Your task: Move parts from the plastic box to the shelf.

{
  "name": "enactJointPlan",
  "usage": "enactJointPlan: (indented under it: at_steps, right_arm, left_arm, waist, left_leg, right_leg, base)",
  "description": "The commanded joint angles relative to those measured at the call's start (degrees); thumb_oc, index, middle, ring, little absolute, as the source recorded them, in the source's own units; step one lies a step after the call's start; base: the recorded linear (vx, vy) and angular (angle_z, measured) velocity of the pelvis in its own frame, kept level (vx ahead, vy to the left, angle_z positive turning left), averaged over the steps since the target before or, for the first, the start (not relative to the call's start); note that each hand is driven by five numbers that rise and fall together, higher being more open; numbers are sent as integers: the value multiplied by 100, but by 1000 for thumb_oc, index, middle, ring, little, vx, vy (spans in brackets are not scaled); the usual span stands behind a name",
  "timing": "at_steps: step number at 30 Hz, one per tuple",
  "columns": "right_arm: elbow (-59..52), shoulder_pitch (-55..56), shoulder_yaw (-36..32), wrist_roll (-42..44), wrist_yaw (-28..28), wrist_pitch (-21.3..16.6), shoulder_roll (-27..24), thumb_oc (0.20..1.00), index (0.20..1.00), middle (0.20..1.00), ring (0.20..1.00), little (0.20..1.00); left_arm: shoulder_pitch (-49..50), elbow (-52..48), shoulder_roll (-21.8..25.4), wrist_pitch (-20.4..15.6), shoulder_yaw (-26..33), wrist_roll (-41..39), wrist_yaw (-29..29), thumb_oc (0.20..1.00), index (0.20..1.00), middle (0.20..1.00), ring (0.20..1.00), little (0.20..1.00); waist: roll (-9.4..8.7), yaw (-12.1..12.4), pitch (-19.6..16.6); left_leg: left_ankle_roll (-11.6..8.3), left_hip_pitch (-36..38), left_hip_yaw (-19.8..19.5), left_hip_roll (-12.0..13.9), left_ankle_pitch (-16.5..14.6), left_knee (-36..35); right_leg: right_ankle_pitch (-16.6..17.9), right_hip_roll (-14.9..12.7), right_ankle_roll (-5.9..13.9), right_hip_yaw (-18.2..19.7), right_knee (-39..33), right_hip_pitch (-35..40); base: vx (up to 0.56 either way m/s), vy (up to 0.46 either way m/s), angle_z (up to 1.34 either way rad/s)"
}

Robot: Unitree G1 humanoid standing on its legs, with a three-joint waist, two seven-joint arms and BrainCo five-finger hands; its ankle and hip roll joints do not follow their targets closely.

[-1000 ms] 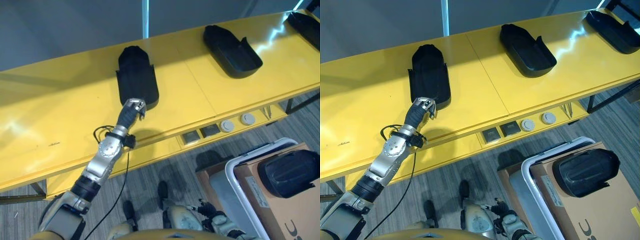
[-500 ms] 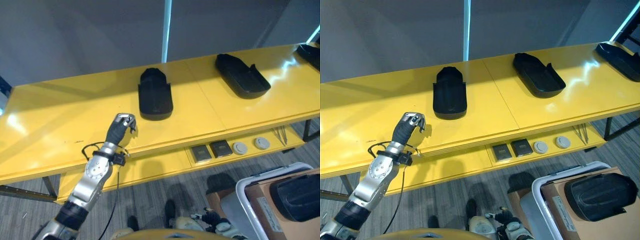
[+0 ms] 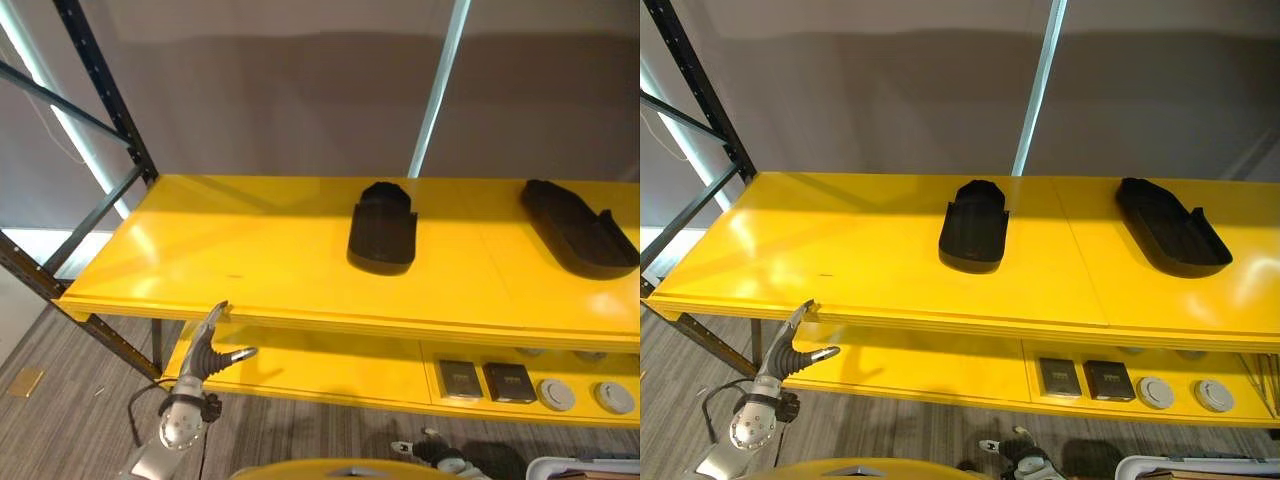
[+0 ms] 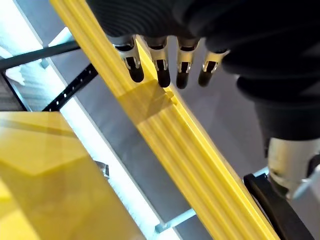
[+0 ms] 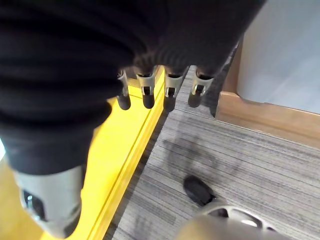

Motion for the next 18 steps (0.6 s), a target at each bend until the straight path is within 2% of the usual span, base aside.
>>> enactJointPlan:
  at_steps: [1, 7, 10, 11, 12, 15, 18]
  right_arm:
    - [379, -242, 0, 8, -104, -125, 177, 1000, 1000, 1000, 1000, 1000]
    - [332, -83, -221, 197, -82, -135, 59, 1000, 1000, 1000, 1000, 1000]
    - [290, -19, -394, 426, -70, -140, 32, 1000, 1000, 1000, 1000, 1000]
    - [287, -18, -397, 427, -70, -137, 31, 1000, 1000, 1000, 1000, 1000]
    - [246, 15, -428, 503, -41, -149, 40, 1000, 1000, 1000, 1000, 1000]
    - [187, 86, -515, 654, -35, -151, 94, 1000, 1000, 1000, 1000, 1000]
    - [131, 87, -539, 795, -55, -143, 179, 1000, 1000, 1000, 1000, 1000]
  left_arm:
    - [77, 786, 190, 484, 192, -149, 95, 1000, 1000, 1000, 1000, 1000]
    - [63, 1648, -59, 645, 334, -374, 33, 1000, 1000, 1000, 1000, 1000]
    - [-87, 1716, -46, 667, 129, -307, -140, 1000, 1000, 1000, 1000, 1000]
    - [-92, 1721, -47, 665, 125, -306, -139, 1000, 1000, 1000, 1000, 1000]
    - [-145, 1462, 49, 598, -134, -111, -322, 1000, 1000, 1000, 1000, 1000]
    - [-274, 1246, 105, 533, -386, -26, -517, 1000, 1000, 1000, 1000, 1000]
    - [-671, 1430, 49, 578, -588, -45, -538, 1000, 1000, 1000, 1000, 1000]
  waist:
    - [-389, 175, 392]
    - [-481, 197, 406]
    - [-527, 20, 435]
    - [-527, 37, 432]
    - [-533, -121, 496]
    - [-587, -350, 562]
    - [-686, -670, 725]
  left_leg:
    - [-48, -50, -389, 140, -391, 39]
    - [-12, -235, -541, 60, -360, 61]
    - [52, -273, -457, -20, -392, 46]
    - [55, -275, -442, -21, -393, 46]
    - [107, -261, -321, -75, -424, 27]
    - [187, -271, -39, -169, -466, -11]
    - [257, -369, 269, -251, -495, -11]
  right_leg:
    - [-546, -642, 536, -189, 99, 287]
    - [-528, -711, 578, -336, 140, 208]
    - [-421, -795, 647, -202, 157, 44]
    - [-419, -797, 648, -185, 163, 31]
    - [-294, -848, 705, 4, 197, -135]
    - [-64, -906, 807, 341, 219, -421]
    - [299, -908, 922, 732, 178, -862]
  base:
    - [-46, 26, 27]
    - [-35, 56, 25]
    - [-57, 121, 16]
    - [-92, 178, -10]
    - [-102, 182, -31]
    - [-130, 201, -75]
    - [-212, 169, -47]
